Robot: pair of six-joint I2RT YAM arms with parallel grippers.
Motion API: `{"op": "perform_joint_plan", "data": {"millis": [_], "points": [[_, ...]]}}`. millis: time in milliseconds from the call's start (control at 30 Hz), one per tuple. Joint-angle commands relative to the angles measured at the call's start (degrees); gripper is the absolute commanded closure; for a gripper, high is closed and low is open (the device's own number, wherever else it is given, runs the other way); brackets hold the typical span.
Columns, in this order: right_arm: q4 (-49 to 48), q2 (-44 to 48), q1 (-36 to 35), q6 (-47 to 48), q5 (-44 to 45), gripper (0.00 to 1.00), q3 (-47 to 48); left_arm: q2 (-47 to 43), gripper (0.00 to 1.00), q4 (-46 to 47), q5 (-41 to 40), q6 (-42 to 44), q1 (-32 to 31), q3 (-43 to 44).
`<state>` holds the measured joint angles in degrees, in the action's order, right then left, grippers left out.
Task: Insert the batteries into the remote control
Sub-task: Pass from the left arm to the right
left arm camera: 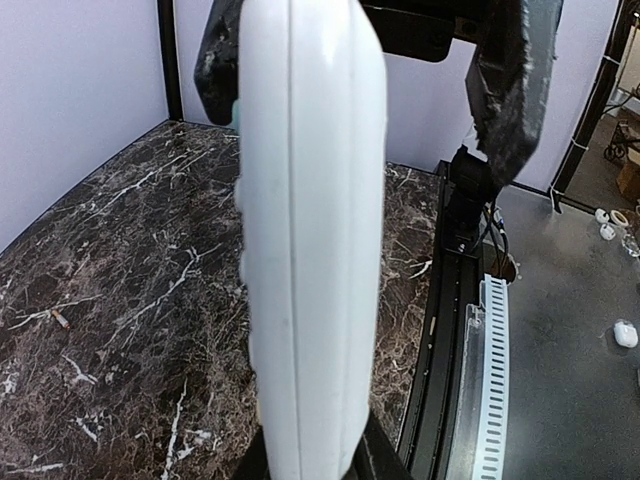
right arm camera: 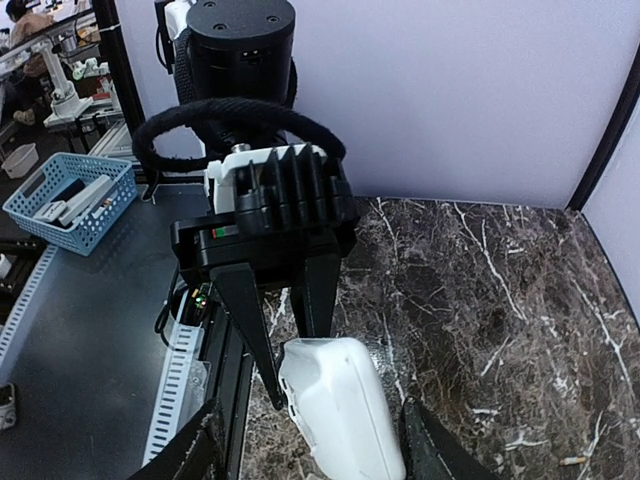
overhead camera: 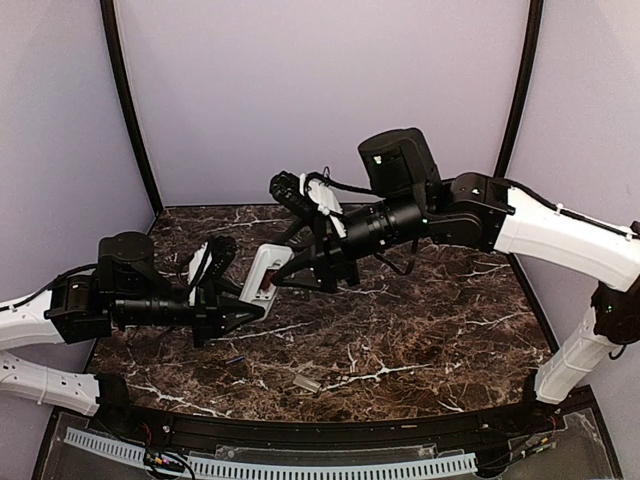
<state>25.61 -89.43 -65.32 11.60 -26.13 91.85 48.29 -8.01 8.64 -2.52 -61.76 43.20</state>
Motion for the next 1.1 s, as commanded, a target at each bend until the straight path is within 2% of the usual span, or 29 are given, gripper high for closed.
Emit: {"op": "perform_joint_plan", "data": {"millis": [0,233,400,600,833,867,900,933,967,1033,1067], "points": [[-0.6,-1.0,-0.3,-2.8,-2.4,0.47,1.3,-0.7,1.00,-2.4,2.6,2.1,-0.1,1.3],[2.6,-4.6,-1.0,-4.5,-3.4,0.60,4.6,-1.1,1.00,-3.1,4.3,4.4,-0.2,2.7],[2.9,-3.6,-1.2,-5.5,-3.5,0.62,2.8,-1.1,1.00,-3.7,4.9,4.5,-0.2,4.2],[2.7,-2.9,-1.1,-7.1,-4.1,0.86,1.8,-0.1,1.00,-4.3,6.1,4.7,-0.2,5.2],[0.3,-1.0,-0.5,-10.5,-2.7,1.00,-0.8,1.8,1.00,-5.3,6.1,3.5,-0.1,6.5],[0.0,-0.6,0.0,-11.4,-1.2,1.00,-1.4,2.0,0.97,-5.2,5.3,3.5,-0.1,6.7],[-0.4,0.0,0.5,-13.7,0.4,1.00,-2.3,2.1,0.75,-5.1,3.2,3.3,-0.2,7.0],[-1.1,0.7,1.3,-15.5,2.0,1.00,-3.5,2.4,0.60,-5.0,2.1,3.3,-0.1,7.2],[-2.1,1.6,2.2,-17.9,3.9,1.00,-5.1,2.6,0.38,-4.9,-0.6,3.5,-0.1,7.5],[-5.8,3.9,4.9,-23.9,6.7,1.00,-9.9,3.4,0.19,-5.1,-4.9,4.5,-0.1,8.2],[-7.5,5.1,6.7,-27.7,7.7,1.00,-12.7,4.3,0.16,-5.9,-6.1,5.5,-0.1,9.2]]}}
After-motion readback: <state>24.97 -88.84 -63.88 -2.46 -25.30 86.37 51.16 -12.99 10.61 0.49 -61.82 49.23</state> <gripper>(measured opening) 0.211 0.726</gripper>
